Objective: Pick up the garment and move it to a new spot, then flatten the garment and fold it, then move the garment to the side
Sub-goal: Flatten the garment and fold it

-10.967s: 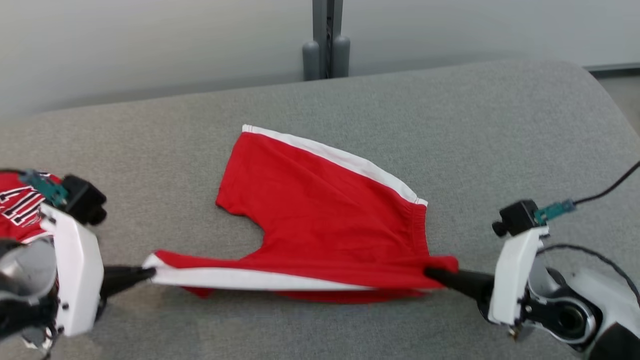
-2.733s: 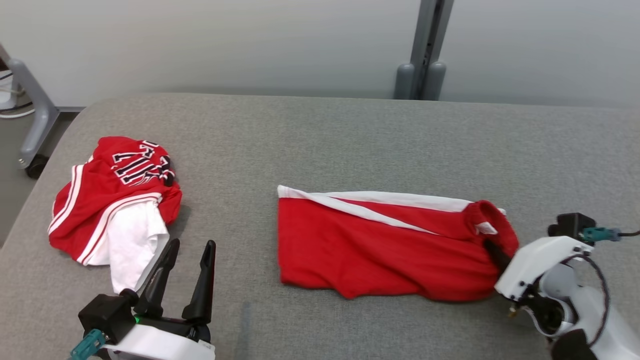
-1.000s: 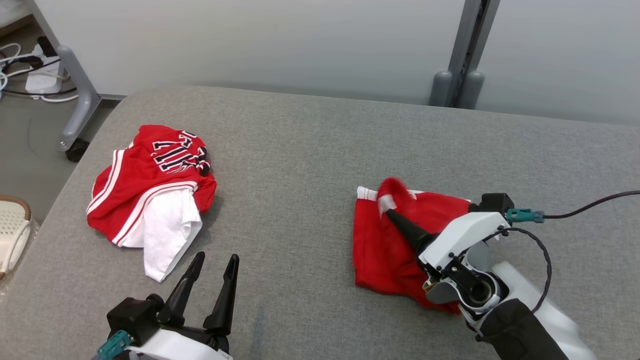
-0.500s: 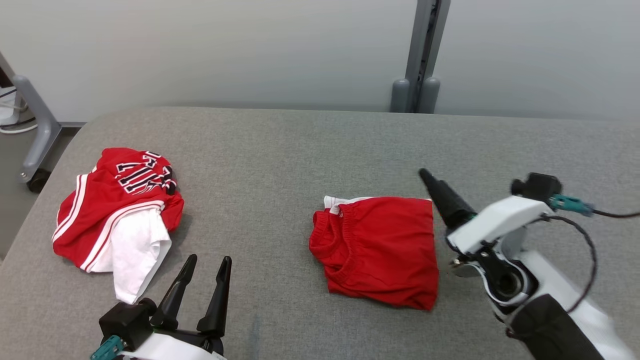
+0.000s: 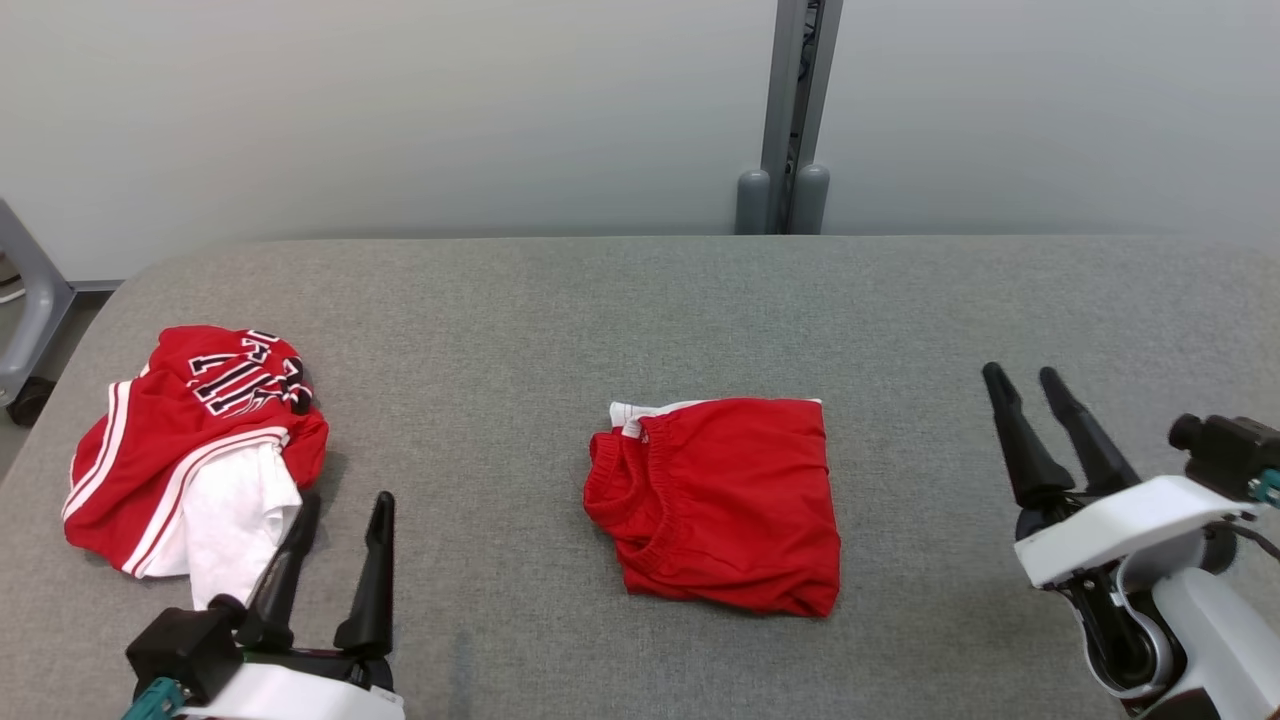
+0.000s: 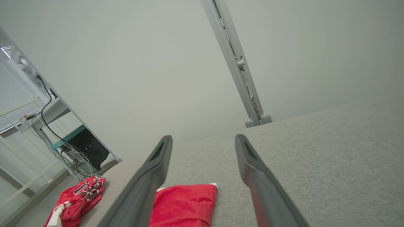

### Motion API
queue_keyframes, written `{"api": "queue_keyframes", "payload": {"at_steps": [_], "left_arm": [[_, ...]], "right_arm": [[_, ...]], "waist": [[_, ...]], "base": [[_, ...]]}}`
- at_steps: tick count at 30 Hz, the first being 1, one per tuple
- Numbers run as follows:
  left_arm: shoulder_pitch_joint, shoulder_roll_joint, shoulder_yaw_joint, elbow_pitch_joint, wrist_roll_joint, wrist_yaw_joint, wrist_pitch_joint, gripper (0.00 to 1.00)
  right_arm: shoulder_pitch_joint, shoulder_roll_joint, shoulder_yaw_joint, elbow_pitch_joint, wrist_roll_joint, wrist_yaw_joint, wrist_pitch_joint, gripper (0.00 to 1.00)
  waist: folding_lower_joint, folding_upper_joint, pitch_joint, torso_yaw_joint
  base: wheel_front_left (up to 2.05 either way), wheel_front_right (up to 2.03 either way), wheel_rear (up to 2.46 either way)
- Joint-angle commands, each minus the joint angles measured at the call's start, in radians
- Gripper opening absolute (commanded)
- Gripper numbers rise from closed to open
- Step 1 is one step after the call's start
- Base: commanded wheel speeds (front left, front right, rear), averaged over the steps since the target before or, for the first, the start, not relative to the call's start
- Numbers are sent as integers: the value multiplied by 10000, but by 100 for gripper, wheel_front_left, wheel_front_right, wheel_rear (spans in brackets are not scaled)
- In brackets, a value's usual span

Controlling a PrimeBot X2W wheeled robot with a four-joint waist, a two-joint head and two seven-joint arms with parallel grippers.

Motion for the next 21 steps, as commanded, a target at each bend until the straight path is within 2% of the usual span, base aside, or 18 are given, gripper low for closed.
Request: {"api": "queue_keyframes", "payload": {"at_steps": [1,6,7,11,16,21], "left_arm": [[-30,-29,240,-70,120,-11,-2,100],[15,-104,776,-200,568,-11,-2,100],[15,-104,776,-200,568,-11,-2,100],[148,-202,1003,-389,977,-11,-2,100],[269,-309,994,-558,1240,-11,-2,100],[343,-333,851,-399,1358,-11,-1,100]], "right_arm": [[408,181,-692,-379,-893,5,-73,100],[1956,1441,-2504,-1914,-3367,3,-73,100],[1956,1441,-2504,-1914,-3367,3,-73,100],[2902,2152,-3473,-2589,-5134,5,-74,100],[3411,2528,-4200,-2947,-6785,3,-77,100],[3476,2697,-4407,-2796,-7446,3,-78,100]], "waist": [[0,-1,17,-58],[0,-1,24,-224],[0,-1,24,-224],[0,-1,26,-301],[0,-1,53,-397],[0,-1,24,-410]], "base": [[0,0,0],[0,0,0],[0,0,0],[0,0,0],[0,0,0],[0,0,0]]}}
